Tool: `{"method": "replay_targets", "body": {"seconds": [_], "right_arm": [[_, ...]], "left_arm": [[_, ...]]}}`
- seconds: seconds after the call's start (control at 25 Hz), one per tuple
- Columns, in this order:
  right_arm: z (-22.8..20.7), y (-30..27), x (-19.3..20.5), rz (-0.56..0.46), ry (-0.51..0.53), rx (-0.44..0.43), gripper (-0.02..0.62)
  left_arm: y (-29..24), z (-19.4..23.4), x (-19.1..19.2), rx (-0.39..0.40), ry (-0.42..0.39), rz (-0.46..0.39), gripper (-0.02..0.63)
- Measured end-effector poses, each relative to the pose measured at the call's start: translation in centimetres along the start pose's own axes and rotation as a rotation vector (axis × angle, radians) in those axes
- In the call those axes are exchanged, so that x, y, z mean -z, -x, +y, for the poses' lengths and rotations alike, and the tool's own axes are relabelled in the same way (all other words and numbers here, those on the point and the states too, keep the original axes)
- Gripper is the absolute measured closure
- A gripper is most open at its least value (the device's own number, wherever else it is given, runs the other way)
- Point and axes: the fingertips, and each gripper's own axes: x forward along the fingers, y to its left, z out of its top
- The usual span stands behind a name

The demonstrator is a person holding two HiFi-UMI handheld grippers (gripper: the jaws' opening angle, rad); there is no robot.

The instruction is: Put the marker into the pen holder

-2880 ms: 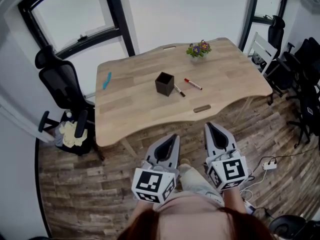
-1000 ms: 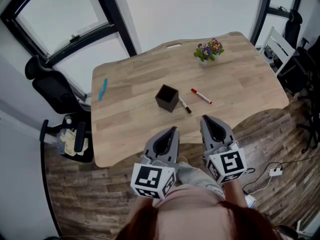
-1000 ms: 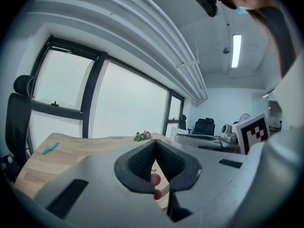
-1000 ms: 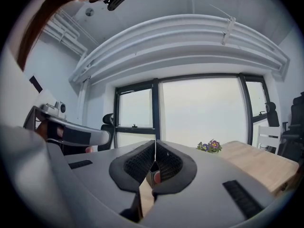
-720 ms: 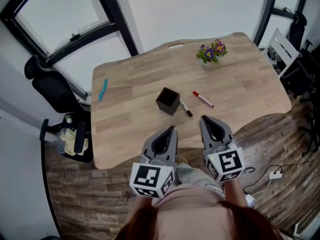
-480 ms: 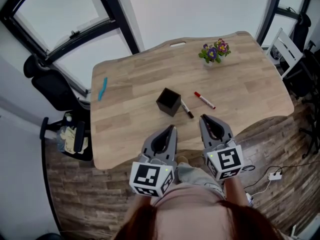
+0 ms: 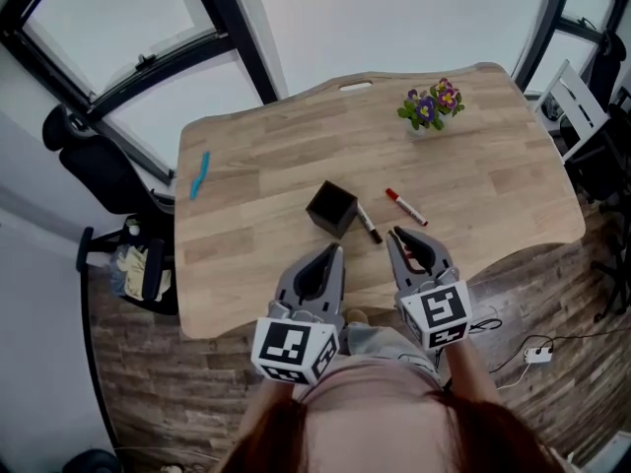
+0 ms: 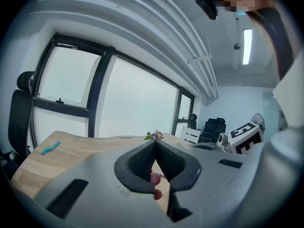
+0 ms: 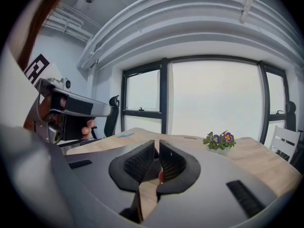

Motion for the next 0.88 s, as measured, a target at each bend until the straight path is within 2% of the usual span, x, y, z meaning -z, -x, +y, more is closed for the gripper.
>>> {"method": "replay_targets", "body": {"seconds": [0.36, 0.88], "right_arm": [[-0.5, -2.4, 3.1, 0.073, 0.001, -0.056, 0.575], [-0.6, -5.3, 7.3, 0.172, 0.007, -0.073, 0.554]], "left_arm": [[-1.2, 1.3, 0.4, -0.05, 0.004, -0.002, 0.604], [-1.8, 2.8, -0.2, -0.043, 0.024, 0.006, 0.604]]}}
